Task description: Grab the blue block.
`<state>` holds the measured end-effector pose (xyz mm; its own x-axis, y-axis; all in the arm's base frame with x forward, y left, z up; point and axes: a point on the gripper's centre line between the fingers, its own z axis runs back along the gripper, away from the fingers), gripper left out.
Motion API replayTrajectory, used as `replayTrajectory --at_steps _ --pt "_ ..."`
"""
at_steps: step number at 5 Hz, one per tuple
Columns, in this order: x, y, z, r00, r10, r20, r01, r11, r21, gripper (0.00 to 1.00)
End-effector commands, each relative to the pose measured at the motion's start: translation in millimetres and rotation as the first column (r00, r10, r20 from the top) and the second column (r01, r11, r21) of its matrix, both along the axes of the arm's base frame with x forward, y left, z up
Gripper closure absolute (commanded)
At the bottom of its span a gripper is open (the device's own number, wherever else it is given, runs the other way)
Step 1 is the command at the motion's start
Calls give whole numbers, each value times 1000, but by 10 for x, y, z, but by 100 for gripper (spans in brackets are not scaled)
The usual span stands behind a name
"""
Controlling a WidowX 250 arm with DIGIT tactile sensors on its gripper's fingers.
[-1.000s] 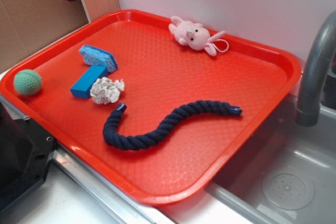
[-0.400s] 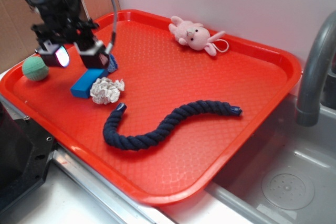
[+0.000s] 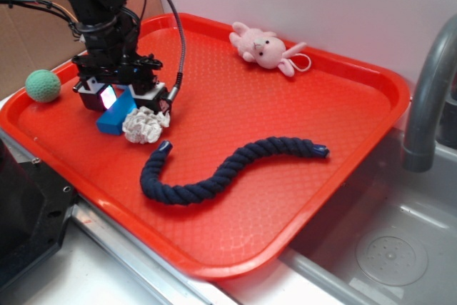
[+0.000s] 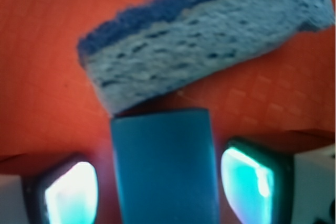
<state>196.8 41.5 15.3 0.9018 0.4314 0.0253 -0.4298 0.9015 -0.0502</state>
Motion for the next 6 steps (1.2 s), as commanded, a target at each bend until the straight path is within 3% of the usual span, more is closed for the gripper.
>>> replayTrajectory --at_steps 1,2,3,4,5,6 --pt "-116 11 277 997 -80 -20 80 997 -1 100" --pt "-116 17 663 994 -110 14 110 994 2 100" --pt "-70 -63 1162 980 -178 86 179 984 0 100" --pt "52 -279 1663 970 -219 109 220 975 2 100" --pt "117 -423 2042 969 -231 84 226 972 66 100" --pt "-205 -387 2103 978 -181 104 171 981 94 100"
